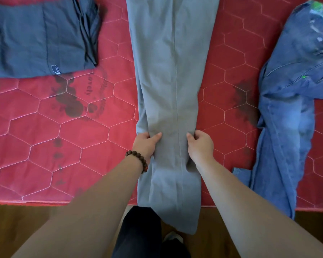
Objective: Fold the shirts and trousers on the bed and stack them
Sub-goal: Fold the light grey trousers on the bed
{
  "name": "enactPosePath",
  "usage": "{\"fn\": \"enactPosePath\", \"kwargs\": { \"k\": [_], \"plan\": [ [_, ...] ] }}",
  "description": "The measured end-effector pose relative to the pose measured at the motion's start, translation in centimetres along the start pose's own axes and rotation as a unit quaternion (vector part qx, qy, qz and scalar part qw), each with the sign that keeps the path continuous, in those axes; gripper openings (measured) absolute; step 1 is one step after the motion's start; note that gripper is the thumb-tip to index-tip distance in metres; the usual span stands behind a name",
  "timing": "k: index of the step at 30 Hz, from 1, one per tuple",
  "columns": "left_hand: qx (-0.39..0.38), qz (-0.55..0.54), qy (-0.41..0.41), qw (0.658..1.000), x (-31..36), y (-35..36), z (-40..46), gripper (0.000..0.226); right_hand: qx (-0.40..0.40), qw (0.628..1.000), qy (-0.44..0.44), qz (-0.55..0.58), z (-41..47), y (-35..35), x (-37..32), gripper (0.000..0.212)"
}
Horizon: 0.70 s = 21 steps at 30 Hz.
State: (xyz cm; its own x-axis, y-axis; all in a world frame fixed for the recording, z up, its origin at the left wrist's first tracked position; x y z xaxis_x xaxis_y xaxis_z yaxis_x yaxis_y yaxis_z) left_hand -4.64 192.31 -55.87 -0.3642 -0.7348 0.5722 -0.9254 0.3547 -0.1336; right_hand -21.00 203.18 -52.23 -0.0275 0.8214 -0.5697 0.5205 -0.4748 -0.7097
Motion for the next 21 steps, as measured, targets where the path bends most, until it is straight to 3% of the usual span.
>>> {"fn": "enactPosePath", "kwargs": {
  "k": [4, 8, 12, 15, 21],
  "plan": [
    [-0.001, -0.004, 0.026, 1.0, 0.1, 0.7, -1.0, 0.026, 0.029, 0.999, -0.024, 0.035, -1.1, -0.9, -0.7, 0.034],
    [0.105, 0.056, 0.146, 0.982, 2.3, -0.7, -1.8, 0.026, 0.065, 0.995, -0.022, 0.074, -1.8, -2.1, -1.3, 0.044],
    [0.199, 0.084, 0.229, 0.949, 4.0, -2.5, -2.5, 0.026, 0.053, 0.992, 0.001, 0.115, -1.6, -1.8, -1.0, 0.036],
    [0.216, 0.099, 0.22, 0.946, 4.4, -3.4, -2.1, 0.023, 0.036, 0.987, 0.0, 0.156, -1.7, -1.2, -0.9, 0.026],
    [0.1, 0.127, 0.078, 0.984, 1.9, -1.3, -1.0, 0.022, -0.056, 0.976, 0.047, 0.206, -2.6, 0.1, -0.7, 0.014]
  ]
}}
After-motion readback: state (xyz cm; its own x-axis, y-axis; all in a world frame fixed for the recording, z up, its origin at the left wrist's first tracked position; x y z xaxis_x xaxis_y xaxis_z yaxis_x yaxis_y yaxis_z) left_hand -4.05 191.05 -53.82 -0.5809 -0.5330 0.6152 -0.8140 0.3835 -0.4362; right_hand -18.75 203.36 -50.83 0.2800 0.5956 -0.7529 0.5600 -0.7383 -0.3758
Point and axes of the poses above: each hand's wrist, its own z-axis towards the middle knuckle, its own y-axis out of the palm, x = y × z, the point moved 8 cm from there along z, towards the middle knuckle, and after that the axes turned 8 degrees about x, right-handed, at the moved point
